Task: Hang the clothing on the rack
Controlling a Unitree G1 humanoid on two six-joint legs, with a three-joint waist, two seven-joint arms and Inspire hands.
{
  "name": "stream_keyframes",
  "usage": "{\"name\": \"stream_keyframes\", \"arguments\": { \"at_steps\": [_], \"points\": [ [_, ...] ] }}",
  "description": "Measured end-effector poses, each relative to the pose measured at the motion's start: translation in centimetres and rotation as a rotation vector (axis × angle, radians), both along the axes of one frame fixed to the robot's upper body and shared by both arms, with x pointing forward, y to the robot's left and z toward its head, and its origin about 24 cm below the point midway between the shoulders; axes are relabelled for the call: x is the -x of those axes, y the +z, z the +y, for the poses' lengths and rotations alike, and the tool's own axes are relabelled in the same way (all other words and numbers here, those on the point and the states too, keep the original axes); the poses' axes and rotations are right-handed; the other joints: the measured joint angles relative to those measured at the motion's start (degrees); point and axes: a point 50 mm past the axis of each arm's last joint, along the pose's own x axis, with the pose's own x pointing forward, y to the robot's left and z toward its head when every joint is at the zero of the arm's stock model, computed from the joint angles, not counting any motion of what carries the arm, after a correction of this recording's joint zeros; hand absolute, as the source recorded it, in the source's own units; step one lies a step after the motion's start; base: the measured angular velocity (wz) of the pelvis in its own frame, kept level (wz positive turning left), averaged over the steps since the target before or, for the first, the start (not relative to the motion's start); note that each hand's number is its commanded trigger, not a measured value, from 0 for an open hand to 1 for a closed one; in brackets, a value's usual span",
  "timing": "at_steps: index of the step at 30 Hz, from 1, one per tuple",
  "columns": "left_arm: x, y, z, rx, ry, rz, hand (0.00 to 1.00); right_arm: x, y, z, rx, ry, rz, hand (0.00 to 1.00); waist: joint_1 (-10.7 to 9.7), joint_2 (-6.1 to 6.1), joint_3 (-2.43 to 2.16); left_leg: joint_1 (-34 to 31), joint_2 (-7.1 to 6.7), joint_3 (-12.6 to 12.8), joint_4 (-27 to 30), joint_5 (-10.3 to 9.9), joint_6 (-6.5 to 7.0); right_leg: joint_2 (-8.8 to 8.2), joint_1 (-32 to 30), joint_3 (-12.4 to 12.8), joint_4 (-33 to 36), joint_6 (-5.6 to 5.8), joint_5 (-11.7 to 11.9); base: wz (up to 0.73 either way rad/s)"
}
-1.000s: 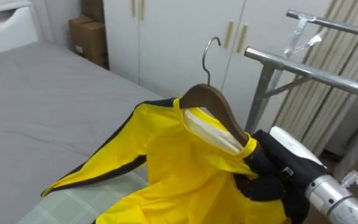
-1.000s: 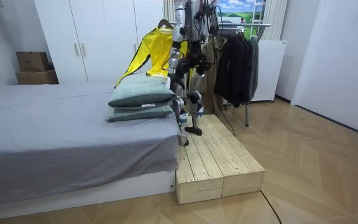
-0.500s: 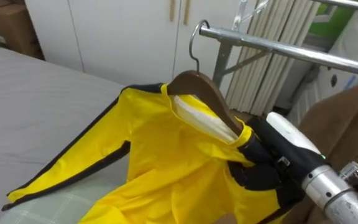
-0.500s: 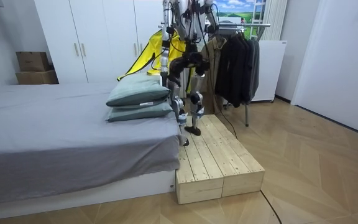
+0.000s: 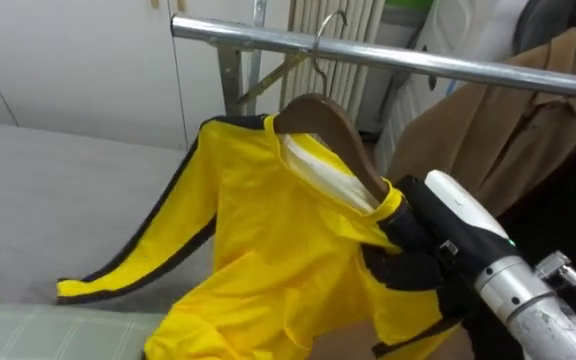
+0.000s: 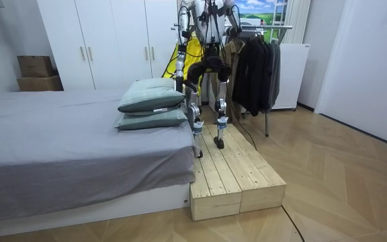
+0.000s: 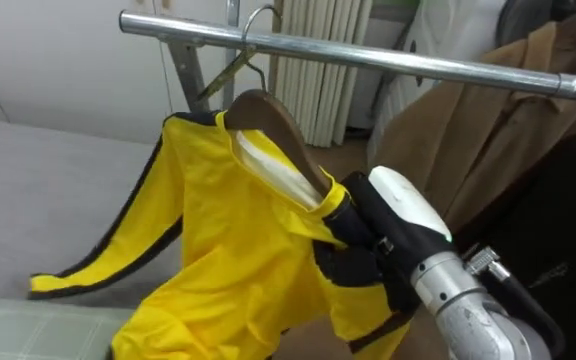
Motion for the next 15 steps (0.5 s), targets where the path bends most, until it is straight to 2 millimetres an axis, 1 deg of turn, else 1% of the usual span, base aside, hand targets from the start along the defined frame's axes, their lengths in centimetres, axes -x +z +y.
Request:
{"name": "stream_keyframes", "arguments": {
  "at_steps": [3,7,11,13,15],
  "points": [
    [0.0,0.0,-0.1,0.004,0.0,0.0,0.0,0.0,0.0,0.0,0.003,0.004,0.005,1.0,0.0,-0.12,-0.08,0.1,-0.11,0.6,0.0,0.0,0.0,0.15,-0.1,0.8,-0.8,0.22,0.7,-0.14],
    [-0.2,-0.1,-0.3,0.007,0.0,-0.004,0.0,0.1,0.2,0.2,0.003,0.017,0.002,1.0,-0.1,-0.25,-0.17,0.6,-0.1,1.2,0.1,0.0,0.01,0.36,-0.1,1.3,-1.1,0.2,1.4,-0.15],
    [-0.3,-0.1,-0.3,0.006,-0.005,-0.01,0.0,0.2,0.6,0.2,0.007,0.026,-0.007,1.0,-0.2,-0.32,-0.23,0.6,0.25,0.8,0.8,0.0,0.0,0.42,0.4,0.8,-0.9,0.02,1.5,0.07],
    [-0.9,0.0,-0.1,-0.001,-0.036,-0.024,0.0,0.2,0.7,0.0,0.005,0.019,-0.01,1.0,-1.1,-0.43,-0.3,-0.4,0.56,-0.5,1.9,0.0,-0.03,0.42,0.6,-0.2,-0.9,-0.15,1.5,0.28],
    [-1.9,0.0,0.0,-0.008,-0.083,-0.05,0.0,0.1,1.0,-0.8,0.001,-0.012,-0.02,1.0,-2.3,-0.5,-0.35,-1.6,0.57,-2.6,2.6,0.1,-0.07,0.01,0.8,-1.7,-1.0,-0.34,1.5,0.41]
  ]
}}
